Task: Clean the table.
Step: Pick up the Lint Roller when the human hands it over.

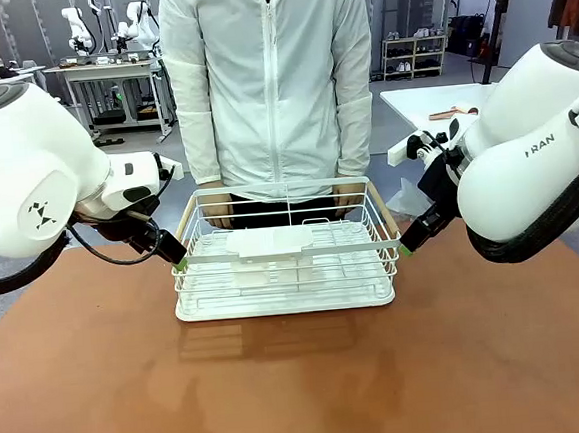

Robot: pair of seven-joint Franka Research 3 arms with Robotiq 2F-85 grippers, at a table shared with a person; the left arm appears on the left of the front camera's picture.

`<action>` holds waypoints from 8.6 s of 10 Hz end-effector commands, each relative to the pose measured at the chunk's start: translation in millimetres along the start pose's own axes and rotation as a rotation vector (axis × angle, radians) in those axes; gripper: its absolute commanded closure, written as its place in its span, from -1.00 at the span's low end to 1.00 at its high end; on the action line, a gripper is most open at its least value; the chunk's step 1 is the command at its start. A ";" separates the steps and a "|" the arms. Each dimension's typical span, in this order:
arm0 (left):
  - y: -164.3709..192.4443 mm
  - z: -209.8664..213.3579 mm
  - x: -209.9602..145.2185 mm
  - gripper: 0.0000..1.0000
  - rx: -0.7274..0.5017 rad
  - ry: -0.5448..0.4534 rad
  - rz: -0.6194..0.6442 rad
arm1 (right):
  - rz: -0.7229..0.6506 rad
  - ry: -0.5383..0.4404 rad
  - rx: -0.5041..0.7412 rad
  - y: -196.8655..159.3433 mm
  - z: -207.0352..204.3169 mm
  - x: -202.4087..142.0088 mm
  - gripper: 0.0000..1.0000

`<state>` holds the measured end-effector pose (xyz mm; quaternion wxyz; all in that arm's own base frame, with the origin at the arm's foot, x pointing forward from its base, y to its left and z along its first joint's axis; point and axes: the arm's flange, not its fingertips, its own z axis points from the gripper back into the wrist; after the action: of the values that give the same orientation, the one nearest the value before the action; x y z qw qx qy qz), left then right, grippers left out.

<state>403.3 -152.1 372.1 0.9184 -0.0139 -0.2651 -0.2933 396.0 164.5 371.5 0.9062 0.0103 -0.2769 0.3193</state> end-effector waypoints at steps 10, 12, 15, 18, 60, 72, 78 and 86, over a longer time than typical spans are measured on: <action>105.0 84.9 24.6 -1.00 -0.482 -0.035 0.310 | -0.378 -0.008 0.263 -89.3 56.0 24.7 -1.00; 167.7 125.3 -12.1 -1.00 -0.707 -0.169 0.469 | -0.647 -0.074 0.511 -159.4 93.9 9.3 -1.00; 252.5 179.5 -107.8 -1.00 -0.724 -0.321 0.725 | -0.892 -0.106 0.592 -254.6 132.3 -56.6 -1.00; 309.7 210.5 -205.2 -1.00 -0.646 -0.403 0.952 | -1.102 -0.140 0.557 -317.8 148.5 -145.5 -1.00; 330.3 206.0 -276.4 -1.00 -0.572 -0.418 1.153 | -1.224 -0.125 0.536 -334.2 145.3 -201.8 -1.00; 330.3 206.0 -276.4 -1.00 -0.572 -0.418 1.153 | -1.224 -0.125 0.536 -334.2 145.3 -201.8 -1.00; 330.3 206.0 -276.4 -1.00 -0.572 -0.418 1.153 | -1.224 -0.125 0.536 -334.2 145.3 -201.8 -1.00; 330.3 206.0 -276.4 -1.00 -0.572 -0.418 1.153 | -1.224 -0.125 0.536 -334.2 145.3 -201.8 -1.00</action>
<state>297.1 303.6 453.6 0.8217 -0.4461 -0.2917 0.2018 390.9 -245.6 443.3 0.8737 0.4041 -0.1807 -0.2016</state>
